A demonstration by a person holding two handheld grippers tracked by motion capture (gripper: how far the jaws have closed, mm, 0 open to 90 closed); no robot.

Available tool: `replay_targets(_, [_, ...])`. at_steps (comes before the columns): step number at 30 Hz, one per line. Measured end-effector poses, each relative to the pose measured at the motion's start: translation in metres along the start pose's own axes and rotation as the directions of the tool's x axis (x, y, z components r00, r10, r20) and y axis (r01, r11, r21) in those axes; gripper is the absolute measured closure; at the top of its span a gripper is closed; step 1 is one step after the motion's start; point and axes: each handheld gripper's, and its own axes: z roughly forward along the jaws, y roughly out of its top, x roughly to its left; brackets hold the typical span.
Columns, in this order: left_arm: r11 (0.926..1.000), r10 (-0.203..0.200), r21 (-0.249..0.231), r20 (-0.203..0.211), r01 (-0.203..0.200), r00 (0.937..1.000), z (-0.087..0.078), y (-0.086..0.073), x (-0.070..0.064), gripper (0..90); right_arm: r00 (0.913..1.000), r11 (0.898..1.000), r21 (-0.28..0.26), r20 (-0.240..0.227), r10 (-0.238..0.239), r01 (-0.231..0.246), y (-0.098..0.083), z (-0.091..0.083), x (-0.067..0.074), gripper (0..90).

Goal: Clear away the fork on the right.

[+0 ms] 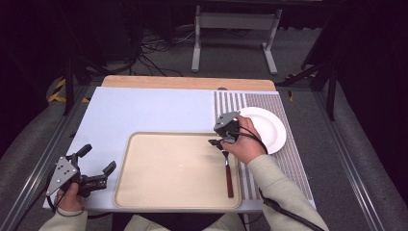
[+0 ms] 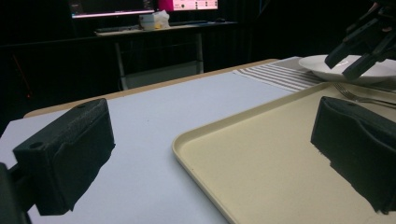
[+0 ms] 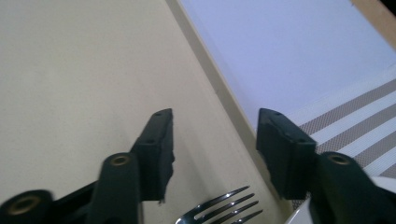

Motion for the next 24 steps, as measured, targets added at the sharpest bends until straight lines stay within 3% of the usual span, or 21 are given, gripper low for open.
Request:
replay_targets(4, [1.0000,0.001,0.002,0.003,-0.001,1.0000,0.000,0.000,0.000,0.0,0.9999,0.998,-0.063,0.010,-0.006,0.007,0.003,-0.014,0.004,31.5])
replay_targets(8, [1.0000,0.002,0.002,0.003,-0.002,1.0000,0.000,0.000,-0.001,0.0,0.9999,0.993,-0.122,0.012,0.004,-0.003,0.004,-0.027,0.006,25.5])
replay_targets(15, [1.0000,0.001,0.000,0.001,-0.001,1.0000,0.000,0.000,0.000,0.0,0.9994,0.979,-0.204,0.033,0.008,-0.001,-0.001,-0.050,0.009,22.2])
replay_targets(24, [1.0000,0.001,0.004,0.005,-0.001,1.0000,0.001,0.000,-0.001,0.0,0.9974,0.958,-0.284,0.054,0.049,-0.032,-0.018,-0.074,0.014,20.2])
